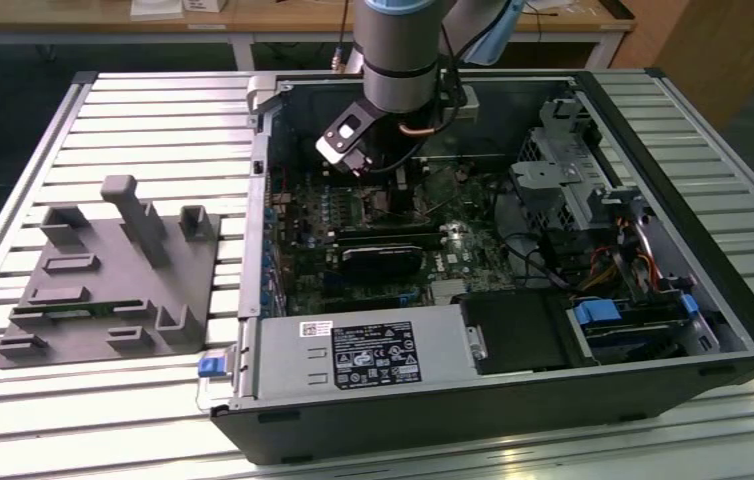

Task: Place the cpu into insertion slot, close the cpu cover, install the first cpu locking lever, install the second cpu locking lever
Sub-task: 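Place the cpu into insertion slot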

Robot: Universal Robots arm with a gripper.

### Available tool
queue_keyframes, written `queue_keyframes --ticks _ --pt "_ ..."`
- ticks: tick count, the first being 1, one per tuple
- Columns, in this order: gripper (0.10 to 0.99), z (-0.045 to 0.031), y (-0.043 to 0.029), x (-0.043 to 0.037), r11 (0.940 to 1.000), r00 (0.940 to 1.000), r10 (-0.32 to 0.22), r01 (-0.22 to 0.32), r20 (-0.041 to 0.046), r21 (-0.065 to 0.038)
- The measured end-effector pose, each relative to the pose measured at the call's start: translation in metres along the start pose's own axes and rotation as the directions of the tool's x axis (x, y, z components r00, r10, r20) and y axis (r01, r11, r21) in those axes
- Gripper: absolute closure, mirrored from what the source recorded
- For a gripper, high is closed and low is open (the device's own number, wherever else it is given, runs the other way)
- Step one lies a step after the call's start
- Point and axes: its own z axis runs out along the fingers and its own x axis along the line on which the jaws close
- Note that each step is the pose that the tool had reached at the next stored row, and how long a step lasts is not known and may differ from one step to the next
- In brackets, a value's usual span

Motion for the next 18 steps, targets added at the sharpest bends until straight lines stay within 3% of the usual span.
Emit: queue_keyframes --ticks 18 --pt "0.549 0.0024 0.0012 0.0012 1.0000 1.0000 0.000 0.000 0.0000 0.000"
